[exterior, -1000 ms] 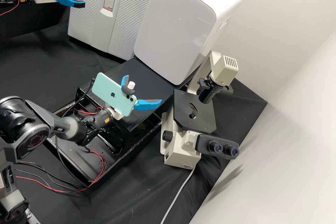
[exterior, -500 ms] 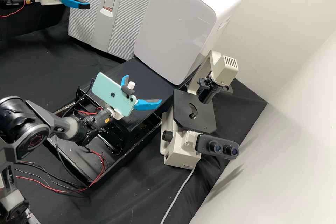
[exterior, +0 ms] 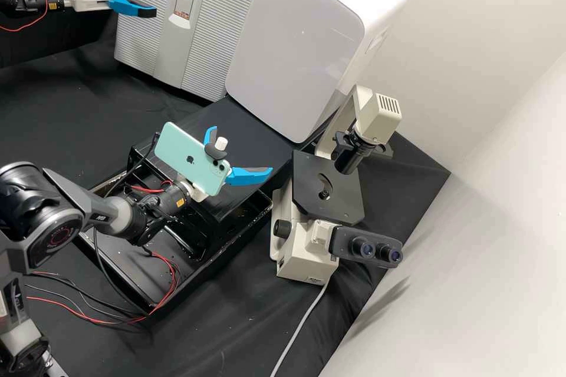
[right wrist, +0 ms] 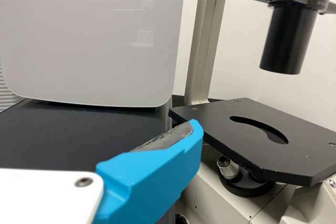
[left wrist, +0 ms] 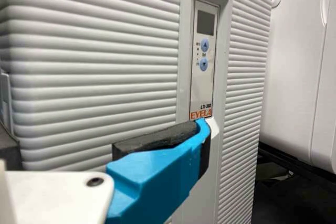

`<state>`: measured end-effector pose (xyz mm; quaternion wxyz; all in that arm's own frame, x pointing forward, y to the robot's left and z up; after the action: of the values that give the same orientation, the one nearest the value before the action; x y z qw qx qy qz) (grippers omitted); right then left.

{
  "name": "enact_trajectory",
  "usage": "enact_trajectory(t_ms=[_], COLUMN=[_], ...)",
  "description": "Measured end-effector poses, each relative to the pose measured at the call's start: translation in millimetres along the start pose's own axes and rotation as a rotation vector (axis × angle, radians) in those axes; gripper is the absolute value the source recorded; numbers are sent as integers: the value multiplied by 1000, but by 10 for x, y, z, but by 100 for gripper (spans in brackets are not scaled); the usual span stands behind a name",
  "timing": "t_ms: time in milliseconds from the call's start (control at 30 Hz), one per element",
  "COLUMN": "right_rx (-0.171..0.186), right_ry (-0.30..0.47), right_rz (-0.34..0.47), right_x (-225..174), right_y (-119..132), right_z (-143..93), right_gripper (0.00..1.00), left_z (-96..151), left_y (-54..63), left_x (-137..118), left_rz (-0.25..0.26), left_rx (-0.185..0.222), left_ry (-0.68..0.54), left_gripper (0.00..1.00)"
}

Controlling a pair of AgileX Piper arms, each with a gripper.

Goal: Open the incubator door

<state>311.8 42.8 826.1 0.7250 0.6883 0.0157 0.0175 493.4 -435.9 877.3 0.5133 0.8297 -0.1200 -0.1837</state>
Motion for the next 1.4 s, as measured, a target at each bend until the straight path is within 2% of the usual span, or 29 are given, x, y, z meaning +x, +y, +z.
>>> enact_trajectory(t_ms=[100, 333, 500, 733, 767, 1033, 1300, 1400], right_rx=[0, 0, 0, 0, 0, 0, 0, 0], right_ry=[0, 0, 0, 0, 0, 0, 0, 0], right_rz=[0, 0, 0, 0, 0, 0, 0, 0], right_x=[0, 0, 0, 0, 0, 0, 0, 0], right_y=[0, 0, 0, 0, 0, 0, 0, 0], right_z=[0, 0, 0, 0, 0, 0, 0, 0], right_gripper=[100, 100, 100, 100, 100, 100, 100, 100], left_z=[32, 131, 206, 239, 237, 238, 245, 245], left_y=[-5, -58, -75, -65, -65, -39, -78, -78], left_x=[-18, -112, -205, -205, -205, -208, -236, -236], left_rz=[8, -13, -26, -26, -26, -32, -38, -38], left_rx=[-24, -62, -58, -57, -57, -27, -34, -15], left_ry=[10, 24, 25, 20, 22, 37, 36, 37], left_gripper=[100, 100, 100, 100, 0, 0, 0, 0])
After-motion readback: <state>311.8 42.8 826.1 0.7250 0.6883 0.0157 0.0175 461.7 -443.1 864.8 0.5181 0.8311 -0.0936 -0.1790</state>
